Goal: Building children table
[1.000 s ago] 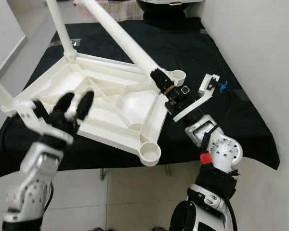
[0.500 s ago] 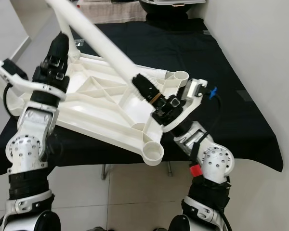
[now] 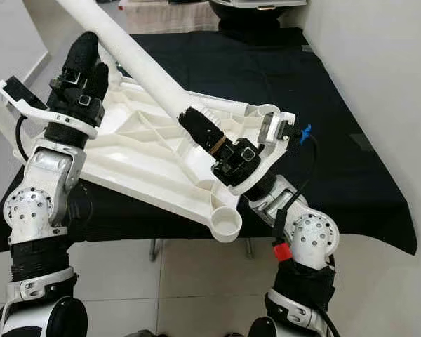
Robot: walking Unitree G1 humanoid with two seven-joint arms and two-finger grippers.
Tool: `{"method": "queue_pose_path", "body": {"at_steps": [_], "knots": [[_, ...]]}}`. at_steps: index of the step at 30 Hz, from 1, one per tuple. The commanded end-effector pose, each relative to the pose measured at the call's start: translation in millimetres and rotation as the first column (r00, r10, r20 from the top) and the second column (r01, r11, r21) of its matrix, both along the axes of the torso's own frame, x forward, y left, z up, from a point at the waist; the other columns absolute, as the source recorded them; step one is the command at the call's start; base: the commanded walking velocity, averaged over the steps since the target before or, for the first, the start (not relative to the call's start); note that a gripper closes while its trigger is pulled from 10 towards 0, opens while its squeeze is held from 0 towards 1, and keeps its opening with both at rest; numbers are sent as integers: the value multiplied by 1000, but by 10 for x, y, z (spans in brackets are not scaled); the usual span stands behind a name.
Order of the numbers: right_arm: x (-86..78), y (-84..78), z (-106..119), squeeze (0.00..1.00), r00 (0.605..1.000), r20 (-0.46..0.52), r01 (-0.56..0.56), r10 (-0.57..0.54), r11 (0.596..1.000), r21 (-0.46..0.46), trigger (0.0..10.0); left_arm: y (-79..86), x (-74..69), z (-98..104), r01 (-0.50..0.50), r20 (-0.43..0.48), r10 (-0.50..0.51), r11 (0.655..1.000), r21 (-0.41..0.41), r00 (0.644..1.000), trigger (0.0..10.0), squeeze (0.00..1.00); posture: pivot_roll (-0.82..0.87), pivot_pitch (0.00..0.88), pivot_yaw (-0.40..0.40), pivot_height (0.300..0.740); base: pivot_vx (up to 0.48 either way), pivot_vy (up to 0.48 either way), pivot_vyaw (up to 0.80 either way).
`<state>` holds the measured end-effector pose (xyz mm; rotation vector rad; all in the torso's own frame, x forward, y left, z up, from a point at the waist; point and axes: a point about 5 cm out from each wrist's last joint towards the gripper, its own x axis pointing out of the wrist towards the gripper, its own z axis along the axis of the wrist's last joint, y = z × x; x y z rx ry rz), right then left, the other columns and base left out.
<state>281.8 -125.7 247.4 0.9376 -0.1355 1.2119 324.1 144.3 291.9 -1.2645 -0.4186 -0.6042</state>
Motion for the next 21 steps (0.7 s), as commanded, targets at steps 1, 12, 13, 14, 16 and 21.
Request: {"method": "queue_pose_path", "body": {"at_steps": [1,12,13,14,16,21], "knots": [[-77,124,26,0,996,34,-84,85,996,-21,0,-34,10,48,39,15,-39,999,13,999,10000,0,-59,106,33,740,0,0,0],[21,100,-29,0,1000,-9,-16,15,999,-40,0,-46,-142,105,123,113,-126,992,37,986,10000,0,-57,110,32,740,0,0,0],[18,100,-29,0,1000,-6,-20,19,999,-40,0,-43,-137,96,120,109,-123,992,37,986,10000,0,-58,110,31,740,0,0,0],[18,100,-29,0,1000,-6,-20,19,999,-40,0,-43,-137,96,120,109,-123,992,37,986,10000,0,-58,110,31,740,0,0,0],[-34,99,-50,0,998,15,-55,56,997,-58,0,-8,-118,91,101,100,-104,994,34,990,10000,0,-57,111,33,740,0,0,0],[-36,74,-100,0,999,11,-49,50,996,-76,0,51,-115,124,92,118,-96,995,36,988,0,0,-56,111,33,740,0,0,0]]}}
